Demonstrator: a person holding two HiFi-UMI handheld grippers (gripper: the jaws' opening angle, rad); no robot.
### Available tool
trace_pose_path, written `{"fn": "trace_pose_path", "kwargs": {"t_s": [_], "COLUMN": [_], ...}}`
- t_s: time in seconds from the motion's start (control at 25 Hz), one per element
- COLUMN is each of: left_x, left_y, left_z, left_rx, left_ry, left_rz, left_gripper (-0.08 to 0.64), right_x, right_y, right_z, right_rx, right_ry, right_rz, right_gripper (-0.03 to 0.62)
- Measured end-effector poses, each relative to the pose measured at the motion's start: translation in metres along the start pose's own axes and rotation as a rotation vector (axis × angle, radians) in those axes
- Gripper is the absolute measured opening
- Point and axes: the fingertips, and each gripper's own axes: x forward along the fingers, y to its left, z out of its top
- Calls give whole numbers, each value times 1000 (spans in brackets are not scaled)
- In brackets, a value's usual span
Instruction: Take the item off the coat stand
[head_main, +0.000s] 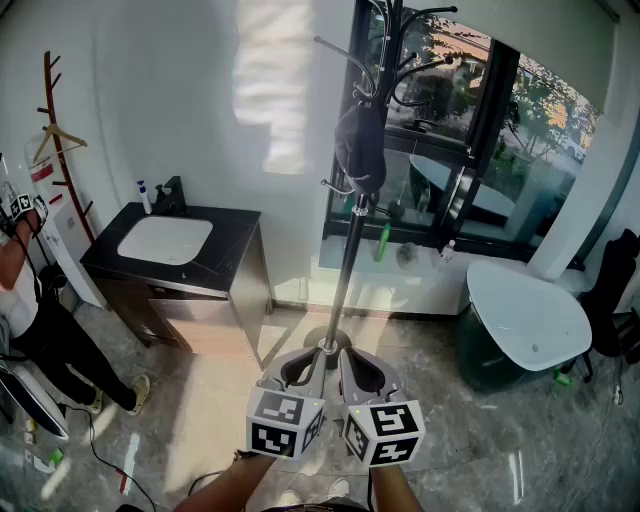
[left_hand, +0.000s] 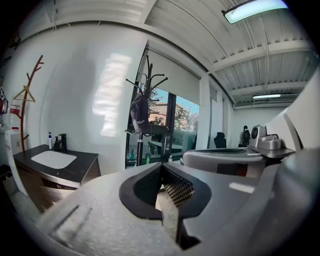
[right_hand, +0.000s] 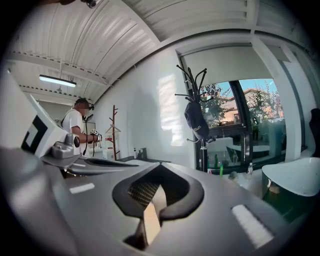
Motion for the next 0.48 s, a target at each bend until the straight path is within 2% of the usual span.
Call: {"fn": "trace_pose_path", "kwargs": {"t_s": [0.48], "left_x": [0], "left_y": [14], "left_z": [1], "left_rx": [15], "left_ry": [0], "left_rz": [-13], "left_gripper": [-5], "right_x": [12], "right_y": [6], "right_z": [0], "right_rx": [-6], "right_ry": [5], "right_rz": [-29], "right_gripper": [6]}}
